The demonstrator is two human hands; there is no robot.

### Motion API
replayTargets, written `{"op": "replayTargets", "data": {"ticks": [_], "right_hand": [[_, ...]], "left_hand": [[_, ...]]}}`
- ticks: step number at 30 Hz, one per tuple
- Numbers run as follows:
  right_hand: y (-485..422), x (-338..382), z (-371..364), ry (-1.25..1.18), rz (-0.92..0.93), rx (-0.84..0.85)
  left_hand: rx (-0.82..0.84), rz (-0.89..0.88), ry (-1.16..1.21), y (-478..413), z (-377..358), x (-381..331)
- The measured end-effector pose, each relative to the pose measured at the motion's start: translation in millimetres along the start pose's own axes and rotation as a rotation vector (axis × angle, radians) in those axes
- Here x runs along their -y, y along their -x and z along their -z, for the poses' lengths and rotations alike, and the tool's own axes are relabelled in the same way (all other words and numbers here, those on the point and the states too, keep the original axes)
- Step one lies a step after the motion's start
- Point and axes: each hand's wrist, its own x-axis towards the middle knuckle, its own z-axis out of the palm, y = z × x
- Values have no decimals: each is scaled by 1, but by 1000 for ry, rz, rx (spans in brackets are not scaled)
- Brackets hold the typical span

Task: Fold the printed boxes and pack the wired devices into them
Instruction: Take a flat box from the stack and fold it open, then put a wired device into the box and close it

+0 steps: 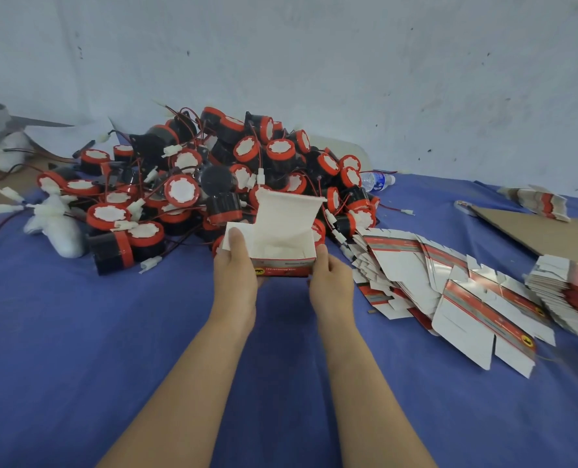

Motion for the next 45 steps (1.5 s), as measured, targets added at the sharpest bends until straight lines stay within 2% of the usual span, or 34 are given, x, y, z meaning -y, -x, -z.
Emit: {"op": "replayTargets", "data": {"ticks": [2,4,6,9,12,14,16,20,22,24,27,29,31,33,35,39,42,45], "right_hand": [[3,5,0,17,13,57],[4,9,-2,-82,-19,121],[5,12,-10,-149,-17,168],[2,11,-27,80,141,218],[-2,12,-56,330,341,349],[-1,13,-79,573,449,424],[1,14,-95,755,454,446],[-1,19,-95,848,441,353],[-6,27,-73,690,334,422],[-13,35,-38,387,162,450],[-18,42,22,-186,-103,292],[-20,43,51,-475,-109,48],[-19,42,63,-700,2,-157],[-14,45,58,-843,125,-167],[-4,46,43,-682,264,-94],[10,25,7,-98,384,77],[10,8,-5,352,434,17],[8,1,-3,517,456,-79]], "left_hand": [[20,-41,37,0,2,-5],[15,-81,105,-3,5,-13],[-95,-181,172,-7,13,-26],[-304,-300,364,-16,33,-46],[-422,-303,494,-22,46,-51],[-444,-287,472,-22,45,-48],[-441,-267,439,-20,41,-45],[-424,-231,374,-17,31,-38],[-408,-197,315,-15,26,-35],[-375,-160,254,-12,21,-30],[-306,-155,147,-8,13,-19],[-254,-182,59,-4,5,-11],[-190,-177,-49,2,-3,-1],[-110,-153,-155,7,-10,9],[-68,-150,-240,10,-14,17],[-17,-138,-286,6,-12,22],[27,-148,-372,3,-9,24],[45,-153,-514,3,-8,26]]}}
